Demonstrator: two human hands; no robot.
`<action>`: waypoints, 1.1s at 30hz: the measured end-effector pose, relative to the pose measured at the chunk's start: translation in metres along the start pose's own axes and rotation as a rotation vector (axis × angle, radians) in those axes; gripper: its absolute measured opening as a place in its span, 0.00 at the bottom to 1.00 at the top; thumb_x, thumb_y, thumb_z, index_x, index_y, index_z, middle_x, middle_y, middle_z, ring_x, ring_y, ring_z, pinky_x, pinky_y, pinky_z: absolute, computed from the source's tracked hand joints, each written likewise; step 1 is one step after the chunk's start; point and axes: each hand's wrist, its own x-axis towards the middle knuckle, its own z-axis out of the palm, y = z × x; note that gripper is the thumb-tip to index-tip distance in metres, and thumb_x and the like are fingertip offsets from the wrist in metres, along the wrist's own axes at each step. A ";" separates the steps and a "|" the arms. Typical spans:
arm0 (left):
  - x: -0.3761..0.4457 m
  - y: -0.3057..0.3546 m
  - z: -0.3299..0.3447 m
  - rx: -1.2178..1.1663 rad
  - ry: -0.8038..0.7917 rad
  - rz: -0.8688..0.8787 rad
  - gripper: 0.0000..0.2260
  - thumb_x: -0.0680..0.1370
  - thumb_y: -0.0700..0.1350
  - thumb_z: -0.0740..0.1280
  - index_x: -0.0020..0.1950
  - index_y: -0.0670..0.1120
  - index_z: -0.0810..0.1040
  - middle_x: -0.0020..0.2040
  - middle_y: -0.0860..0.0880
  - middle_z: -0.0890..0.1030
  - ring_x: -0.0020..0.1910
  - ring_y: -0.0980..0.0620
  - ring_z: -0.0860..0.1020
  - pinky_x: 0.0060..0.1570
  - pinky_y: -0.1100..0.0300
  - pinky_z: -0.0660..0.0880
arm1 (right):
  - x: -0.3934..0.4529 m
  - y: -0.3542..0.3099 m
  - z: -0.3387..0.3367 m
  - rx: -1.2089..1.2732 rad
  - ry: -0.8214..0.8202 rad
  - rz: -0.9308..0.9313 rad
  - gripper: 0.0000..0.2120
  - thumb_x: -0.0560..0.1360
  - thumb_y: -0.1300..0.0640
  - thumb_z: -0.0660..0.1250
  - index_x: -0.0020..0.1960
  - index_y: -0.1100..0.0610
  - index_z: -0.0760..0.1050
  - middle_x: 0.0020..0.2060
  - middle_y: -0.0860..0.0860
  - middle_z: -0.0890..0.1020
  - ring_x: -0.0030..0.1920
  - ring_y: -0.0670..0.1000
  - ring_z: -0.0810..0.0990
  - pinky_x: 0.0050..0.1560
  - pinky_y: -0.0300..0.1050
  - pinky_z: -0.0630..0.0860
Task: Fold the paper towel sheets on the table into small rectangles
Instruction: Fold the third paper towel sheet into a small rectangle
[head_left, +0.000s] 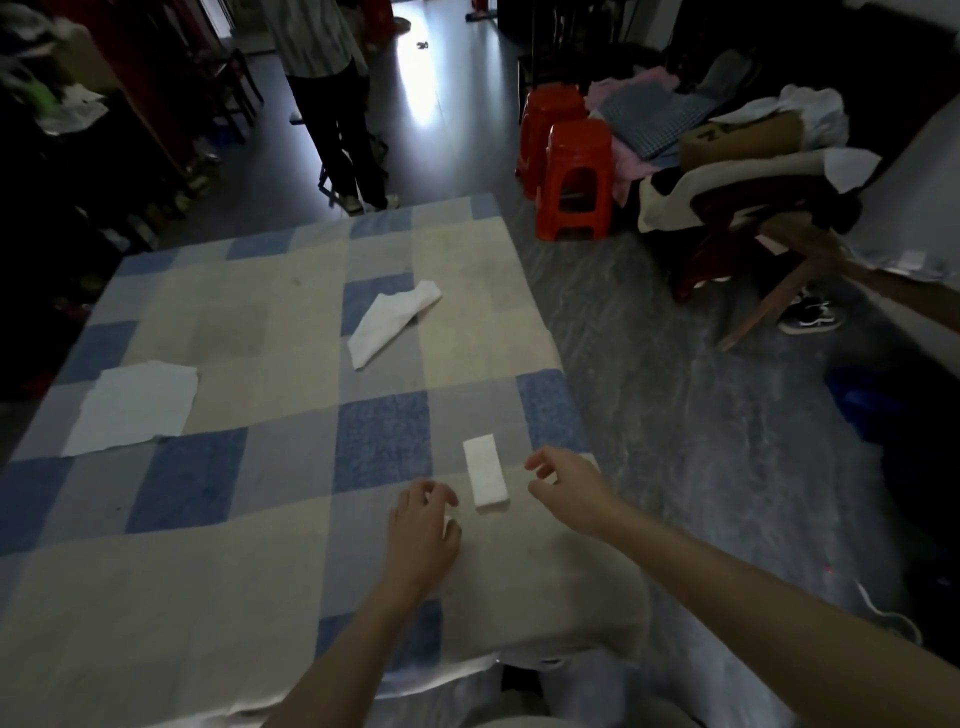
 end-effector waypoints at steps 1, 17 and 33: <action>0.003 0.009 -0.001 -0.009 0.010 0.014 0.11 0.72 0.42 0.67 0.54 0.48 0.75 0.57 0.47 0.73 0.57 0.45 0.72 0.54 0.52 0.68 | 0.000 0.004 -0.004 0.002 0.005 -0.010 0.10 0.76 0.54 0.65 0.57 0.51 0.73 0.53 0.49 0.75 0.47 0.48 0.74 0.47 0.42 0.72; 0.046 0.231 0.012 0.151 -0.060 0.175 0.10 0.76 0.51 0.63 0.56 0.51 0.74 0.58 0.49 0.75 0.59 0.46 0.73 0.54 0.52 0.70 | -0.015 0.096 -0.171 -0.179 0.154 -0.250 0.14 0.71 0.57 0.65 0.56 0.54 0.73 0.52 0.54 0.74 0.52 0.57 0.76 0.54 0.51 0.74; 0.103 0.390 0.024 0.326 -0.136 0.208 0.12 0.77 0.54 0.60 0.58 0.54 0.75 0.56 0.50 0.76 0.56 0.46 0.75 0.45 0.53 0.68 | -0.016 0.170 -0.314 -0.281 0.120 -0.275 0.20 0.74 0.53 0.63 0.65 0.51 0.69 0.60 0.51 0.71 0.58 0.55 0.74 0.55 0.52 0.74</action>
